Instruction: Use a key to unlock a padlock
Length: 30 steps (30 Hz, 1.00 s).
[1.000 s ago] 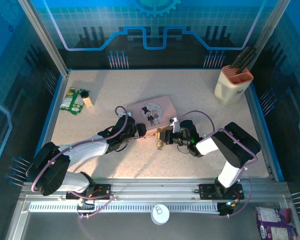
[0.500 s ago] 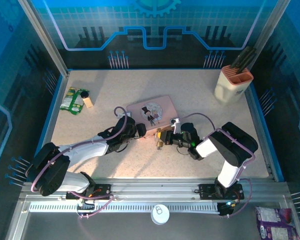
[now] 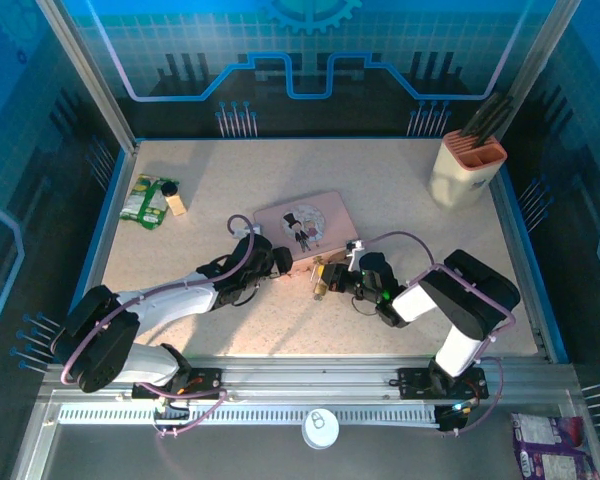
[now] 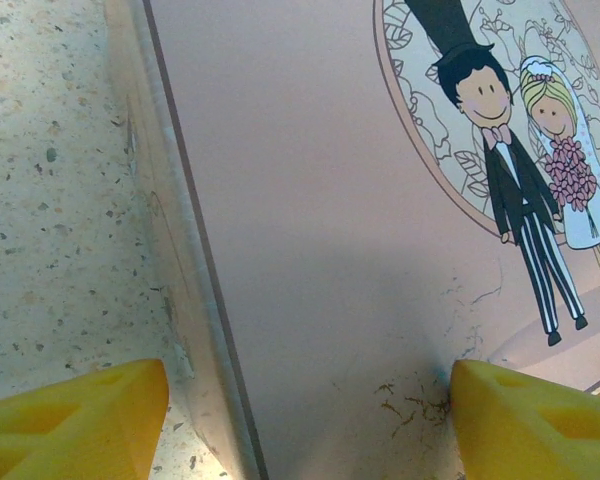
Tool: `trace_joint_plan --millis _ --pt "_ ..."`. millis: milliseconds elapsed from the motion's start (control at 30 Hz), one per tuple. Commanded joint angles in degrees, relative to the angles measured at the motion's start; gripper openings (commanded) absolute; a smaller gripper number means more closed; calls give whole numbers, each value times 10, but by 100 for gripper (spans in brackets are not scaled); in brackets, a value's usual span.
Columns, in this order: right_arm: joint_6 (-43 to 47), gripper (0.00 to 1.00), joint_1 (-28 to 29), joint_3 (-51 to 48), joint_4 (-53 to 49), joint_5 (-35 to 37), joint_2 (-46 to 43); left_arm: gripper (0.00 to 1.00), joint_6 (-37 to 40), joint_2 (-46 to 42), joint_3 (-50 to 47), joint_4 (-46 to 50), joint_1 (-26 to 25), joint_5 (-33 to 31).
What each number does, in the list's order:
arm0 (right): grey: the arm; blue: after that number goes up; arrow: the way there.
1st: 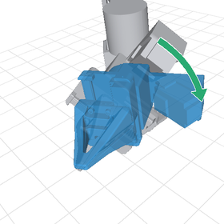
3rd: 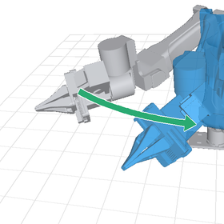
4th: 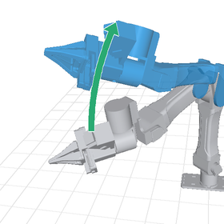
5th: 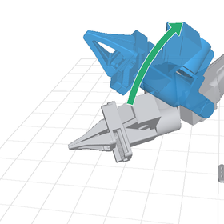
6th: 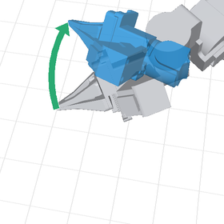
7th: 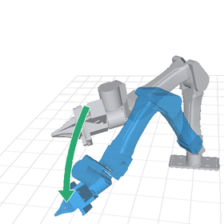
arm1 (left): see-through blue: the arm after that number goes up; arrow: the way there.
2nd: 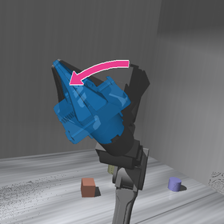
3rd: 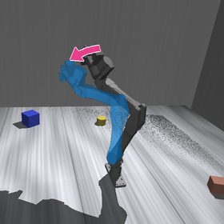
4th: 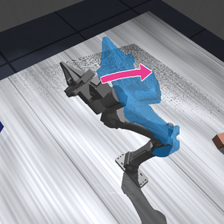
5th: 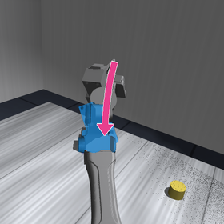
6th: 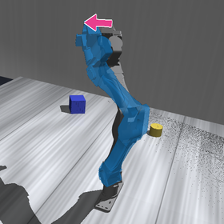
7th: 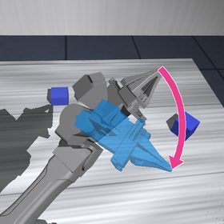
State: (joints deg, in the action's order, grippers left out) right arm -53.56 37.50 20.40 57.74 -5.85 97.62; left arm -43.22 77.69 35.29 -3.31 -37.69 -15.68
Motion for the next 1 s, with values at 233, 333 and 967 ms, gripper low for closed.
trace_joint_plan --millis 233,333,967 --pt "-82 0 25 -17 43 107 -13 74 -18 4 -18 67 -17 -19" --pt "-110 0 29 -15 55 128 -8 74 -29 7 -18 55 -28 -20" --pt "-251 0 39 -12 64 232 13 74 -67 23 -11 25 -63 -42"
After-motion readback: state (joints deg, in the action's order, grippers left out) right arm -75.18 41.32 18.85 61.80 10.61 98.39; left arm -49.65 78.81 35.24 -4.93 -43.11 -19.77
